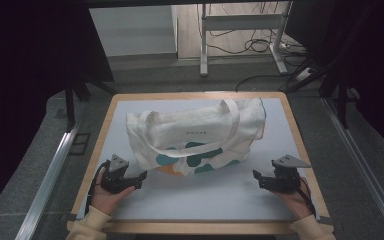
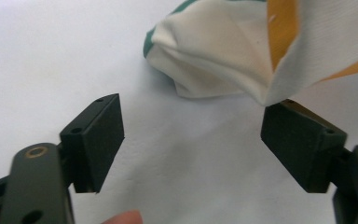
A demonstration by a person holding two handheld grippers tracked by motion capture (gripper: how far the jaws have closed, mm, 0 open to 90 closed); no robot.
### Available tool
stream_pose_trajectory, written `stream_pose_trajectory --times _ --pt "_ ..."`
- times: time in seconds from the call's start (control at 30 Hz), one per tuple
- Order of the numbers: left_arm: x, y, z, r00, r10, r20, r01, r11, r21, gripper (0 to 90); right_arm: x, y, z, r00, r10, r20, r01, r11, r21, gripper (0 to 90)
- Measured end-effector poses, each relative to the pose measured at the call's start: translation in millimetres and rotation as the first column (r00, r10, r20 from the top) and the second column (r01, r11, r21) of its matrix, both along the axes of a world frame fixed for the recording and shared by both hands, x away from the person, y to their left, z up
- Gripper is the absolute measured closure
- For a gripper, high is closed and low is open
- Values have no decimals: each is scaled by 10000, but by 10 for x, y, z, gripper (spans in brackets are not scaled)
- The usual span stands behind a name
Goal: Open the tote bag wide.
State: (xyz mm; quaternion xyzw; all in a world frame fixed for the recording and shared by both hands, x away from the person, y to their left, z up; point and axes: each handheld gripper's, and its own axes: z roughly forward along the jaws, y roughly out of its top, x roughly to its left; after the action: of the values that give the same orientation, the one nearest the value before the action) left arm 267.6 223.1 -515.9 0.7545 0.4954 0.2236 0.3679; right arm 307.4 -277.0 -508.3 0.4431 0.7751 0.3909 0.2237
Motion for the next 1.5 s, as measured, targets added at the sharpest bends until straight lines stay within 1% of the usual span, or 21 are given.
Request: stream_pose_trajectory --times 0.07,0.1,0.2,0.27,0.33,0.43,0.53,0.6,0.77,0.97,1.13,1.2,1.27,1.5 --pt "-7 2 14 10000 12 -5 -12 10000 -74 234 -13 0 13 9999 81 -69 -80 9999 90 204" --pt "-16 11 26 9999 55 -86 -57 9997 -243 236 -19 0 16 10000 94 -26 -93 9999 56 213" --pt "-19 27 20 9998 50 -208 -57 9994 -329 236 -33 -1 28 9998 150 -88 -149 9998 117 221" --pt "-23 38 17 9997 46 -230 -51 9997 -244 261 -29 -7 32 9999 134 -97 -132 9997 215 221" --pt "-23 47 15 9996 69 -276 -77 9996 -262 266 -14 -13 27 9998 96 -201 -89 9994 348 221" --pt "-31 57 12 9995 107 -285 -114 9996 -253 266 0 -14 9 9997 14 -260 -5 9995 318 221" --pt "-32 59 14 9994 142 -310 -149 9996 -231 262 -8 -8 5 9998 58 -207 -53 9997 237 223" --pt "-36 59 18 9994 168 -301 -173 9997 -173 275 -16 -3 5 9997 87 -208 -83 9998 200 227" --pt "-56 71 34 9995 169 -282 -175 9997 -197 285 -20 -1 2 9995 176 -249 -169 9995 274 242" --pt "-95 95 58 9997 166 -154 -171 9993 -340 281 -32 -18 40 9999 128 -83 -125 9992 392 255" --pt "-66 53 79 9998 102 -168 -107 9995 -288 270 -32 -24 50 9999 122 -42 -120 9992 382 270" --pt "-78 38 85 9999 -11 -162 7 9996 -269 270 -37 -20 58 9999 146 -28 -144 9992 360 274" --pt "-97 49 92 9998 -18 -174 13 9996 -278 270 -45 -21 74 9999 152 24 -153 9991 383 277" --pt "-181 99 132 10000 6 -68 -11 9982 -597 269 -50 -44 160 9997 147 184 -157 9982 576 278"
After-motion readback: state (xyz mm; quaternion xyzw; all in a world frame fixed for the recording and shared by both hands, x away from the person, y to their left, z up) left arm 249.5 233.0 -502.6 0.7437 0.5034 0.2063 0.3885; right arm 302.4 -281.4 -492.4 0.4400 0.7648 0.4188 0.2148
